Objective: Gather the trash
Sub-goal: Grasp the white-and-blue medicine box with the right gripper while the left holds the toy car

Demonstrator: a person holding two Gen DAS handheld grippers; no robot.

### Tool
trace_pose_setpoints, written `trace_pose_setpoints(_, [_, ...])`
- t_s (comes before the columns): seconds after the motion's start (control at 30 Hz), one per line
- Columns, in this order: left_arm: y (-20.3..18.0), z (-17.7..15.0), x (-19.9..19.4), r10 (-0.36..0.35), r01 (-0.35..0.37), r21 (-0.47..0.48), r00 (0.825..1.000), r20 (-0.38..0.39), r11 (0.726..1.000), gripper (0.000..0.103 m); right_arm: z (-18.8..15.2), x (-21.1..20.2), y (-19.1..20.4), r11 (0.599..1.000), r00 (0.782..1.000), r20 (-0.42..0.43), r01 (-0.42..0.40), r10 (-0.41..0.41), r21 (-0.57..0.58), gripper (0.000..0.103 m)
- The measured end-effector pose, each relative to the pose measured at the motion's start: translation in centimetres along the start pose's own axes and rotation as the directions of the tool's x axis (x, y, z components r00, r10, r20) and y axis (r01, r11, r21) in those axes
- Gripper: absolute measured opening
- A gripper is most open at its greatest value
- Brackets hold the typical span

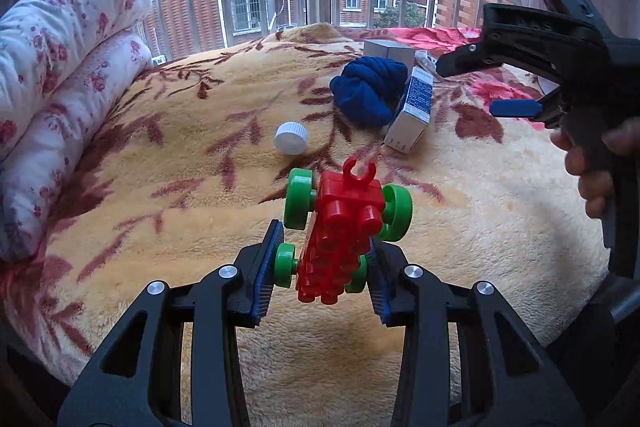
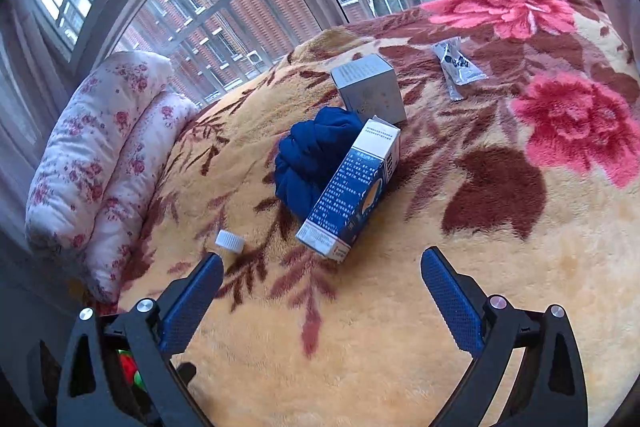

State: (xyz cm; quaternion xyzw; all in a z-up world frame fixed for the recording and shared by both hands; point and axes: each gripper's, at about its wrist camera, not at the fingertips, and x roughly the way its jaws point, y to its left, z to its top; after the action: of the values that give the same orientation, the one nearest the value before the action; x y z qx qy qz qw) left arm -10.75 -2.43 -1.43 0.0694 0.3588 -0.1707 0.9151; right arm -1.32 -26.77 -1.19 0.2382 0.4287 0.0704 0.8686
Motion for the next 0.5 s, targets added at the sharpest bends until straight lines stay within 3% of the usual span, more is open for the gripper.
trace_pose_setpoints(0.2, [1.3, -0.5, 0.0, 0.006, -0.005, -0.022, 1.000, 0.019, 1.000, 0.038, 3.7, 5.1, -0.7, 0.982, 0.988, -0.085, 0.140, -0.130, 0.124, 0.097])
trace_pose_setpoints(0.33, [2.2, -0.6, 0.3, -0.014, 0.015, -0.046, 1.000, 0.024, 0.999, 0.038, 4.7, 7.5, -0.9, 0.958, 0.967, -0.134, 0.236, -0.215, 0.166, 0.098])
trace_pose_setpoints(0.5, [2.8, -0.8, 0.5, -0.020, 0.022, -0.050, 0.999, 0.037, 0.999, 0.038, 4.7, 9.3, -1.8, 0.923, 0.957, -0.169, 0.273, -0.234, 0.270, 0.097])
